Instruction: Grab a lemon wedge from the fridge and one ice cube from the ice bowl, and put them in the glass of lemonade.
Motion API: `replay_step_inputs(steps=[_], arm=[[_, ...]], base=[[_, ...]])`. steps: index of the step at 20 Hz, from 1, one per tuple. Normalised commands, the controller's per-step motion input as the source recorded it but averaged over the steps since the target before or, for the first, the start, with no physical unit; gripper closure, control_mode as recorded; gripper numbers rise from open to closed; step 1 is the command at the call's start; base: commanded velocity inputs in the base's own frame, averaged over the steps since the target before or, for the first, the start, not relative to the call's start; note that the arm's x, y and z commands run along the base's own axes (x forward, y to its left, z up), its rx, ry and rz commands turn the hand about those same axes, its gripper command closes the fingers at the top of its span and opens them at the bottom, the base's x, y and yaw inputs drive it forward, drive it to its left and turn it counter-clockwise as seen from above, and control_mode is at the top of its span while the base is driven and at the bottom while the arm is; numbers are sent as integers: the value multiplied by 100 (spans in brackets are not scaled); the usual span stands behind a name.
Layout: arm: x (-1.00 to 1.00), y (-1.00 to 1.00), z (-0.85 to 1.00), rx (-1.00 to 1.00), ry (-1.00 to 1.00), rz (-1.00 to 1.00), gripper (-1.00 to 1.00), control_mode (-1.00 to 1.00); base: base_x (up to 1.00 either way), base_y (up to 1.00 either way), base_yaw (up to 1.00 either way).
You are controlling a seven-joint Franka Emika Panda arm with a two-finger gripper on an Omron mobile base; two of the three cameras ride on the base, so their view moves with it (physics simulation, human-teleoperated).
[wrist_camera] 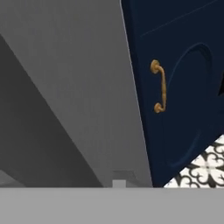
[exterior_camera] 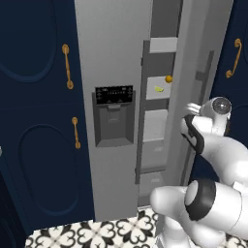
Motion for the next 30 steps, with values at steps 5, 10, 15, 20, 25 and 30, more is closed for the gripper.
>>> replay_step_inputs(steps=[5, 10, 15, 20, 25, 30], arm=[[-38, -100, 0, 17, -3, -8, 100, -100], [-14, -87, 4, 14, -1, -24, -100, -100], [-44, -38, 62, 6, -5, -3, -100, -100], [-91, -2, 94, 2, -21, 0, -100, -100], [-67, 0, 98, 3, -14, 1, -100, -100], [-90, 7, 99, 0, -2, 14, -100, -100]], base=[[0, 0, 0], [0, 0, 0], [0, 0, 0], [0, 0, 0], [0, 0, 0], [0, 0, 0]])
